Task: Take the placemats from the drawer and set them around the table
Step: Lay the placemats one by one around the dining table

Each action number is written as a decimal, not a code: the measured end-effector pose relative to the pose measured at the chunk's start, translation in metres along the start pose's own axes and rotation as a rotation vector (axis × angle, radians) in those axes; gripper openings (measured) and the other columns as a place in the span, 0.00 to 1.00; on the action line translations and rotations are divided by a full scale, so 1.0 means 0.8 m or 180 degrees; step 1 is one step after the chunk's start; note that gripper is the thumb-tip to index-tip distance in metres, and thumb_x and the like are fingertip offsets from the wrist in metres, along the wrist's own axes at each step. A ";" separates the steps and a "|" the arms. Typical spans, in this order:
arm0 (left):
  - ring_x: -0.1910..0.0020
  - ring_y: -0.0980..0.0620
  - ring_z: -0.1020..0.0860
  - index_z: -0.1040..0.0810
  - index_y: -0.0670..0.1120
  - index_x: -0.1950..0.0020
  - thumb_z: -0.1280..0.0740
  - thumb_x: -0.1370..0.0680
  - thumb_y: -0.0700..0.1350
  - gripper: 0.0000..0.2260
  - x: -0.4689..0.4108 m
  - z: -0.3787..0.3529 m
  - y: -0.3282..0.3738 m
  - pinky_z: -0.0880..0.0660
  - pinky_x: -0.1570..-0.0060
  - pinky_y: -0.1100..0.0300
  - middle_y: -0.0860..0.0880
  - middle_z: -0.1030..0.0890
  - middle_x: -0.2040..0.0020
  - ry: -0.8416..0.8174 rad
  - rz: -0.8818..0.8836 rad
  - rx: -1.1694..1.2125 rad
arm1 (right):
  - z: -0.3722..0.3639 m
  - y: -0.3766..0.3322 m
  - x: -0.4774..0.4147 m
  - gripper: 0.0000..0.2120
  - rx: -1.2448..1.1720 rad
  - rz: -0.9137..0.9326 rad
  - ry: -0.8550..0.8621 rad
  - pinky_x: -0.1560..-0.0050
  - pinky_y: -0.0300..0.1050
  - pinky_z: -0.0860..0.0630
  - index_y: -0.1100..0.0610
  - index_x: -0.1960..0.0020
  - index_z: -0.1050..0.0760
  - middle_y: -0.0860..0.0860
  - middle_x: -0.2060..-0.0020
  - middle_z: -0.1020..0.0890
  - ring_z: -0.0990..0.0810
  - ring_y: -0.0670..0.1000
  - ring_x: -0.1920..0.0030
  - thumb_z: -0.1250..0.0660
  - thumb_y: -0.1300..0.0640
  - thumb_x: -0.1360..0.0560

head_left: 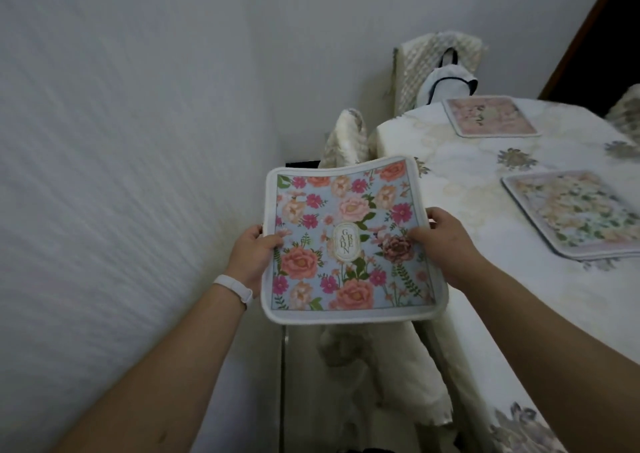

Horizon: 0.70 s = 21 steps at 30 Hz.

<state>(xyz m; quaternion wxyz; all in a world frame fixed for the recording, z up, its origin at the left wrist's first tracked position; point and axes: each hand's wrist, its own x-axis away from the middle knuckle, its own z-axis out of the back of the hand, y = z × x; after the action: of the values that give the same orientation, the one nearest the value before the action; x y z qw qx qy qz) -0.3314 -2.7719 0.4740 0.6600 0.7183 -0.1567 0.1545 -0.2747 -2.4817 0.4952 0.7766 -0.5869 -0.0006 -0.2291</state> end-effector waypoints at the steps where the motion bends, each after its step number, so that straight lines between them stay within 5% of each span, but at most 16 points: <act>1: 0.54 0.35 0.17 0.26 0.39 0.40 0.34 0.24 0.34 0.13 -0.017 -0.011 0.011 0.20 0.57 0.39 0.35 0.18 0.47 -0.0048 0.0002 -0.0037 | 0.007 -0.004 -0.014 0.09 -0.0011 -0.0009 0.0056 0.65 0.46 0.22 0.55 0.45 0.26 0.53 0.54 0.18 0.16 0.53 0.60 0.33 0.60 0.24; 18: 0.54 0.35 0.17 0.26 0.41 0.42 0.34 0.23 0.35 0.11 -0.289 -0.232 0.094 0.21 0.53 0.35 0.36 0.17 0.49 -0.1325 0.0178 -0.0622 | 0.089 -0.008 -0.179 0.09 -0.0569 -0.0601 0.1496 0.60 0.52 0.18 0.54 0.44 0.25 0.54 0.54 0.18 0.15 0.56 0.59 0.33 0.59 0.24; 21: 0.58 0.39 0.16 0.24 0.44 0.48 0.32 0.23 0.37 0.06 -0.348 -0.269 0.115 0.19 0.59 0.44 0.40 0.16 0.53 -0.1553 -0.0013 -0.0935 | 0.080 -0.014 -0.216 0.09 -0.0642 -0.0760 0.1779 0.62 0.49 0.19 0.54 0.43 0.26 0.53 0.53 0.18 0.16 0.55 0.59 0.34 0.59 0.23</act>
<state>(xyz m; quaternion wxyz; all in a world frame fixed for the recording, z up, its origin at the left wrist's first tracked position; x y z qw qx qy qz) -0.6252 -2.5588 0.4549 0.7001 0.6312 -0.3302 -0.0487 -0.4161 -2.3644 0.4783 0.6522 -0.5711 0.1666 -0.4698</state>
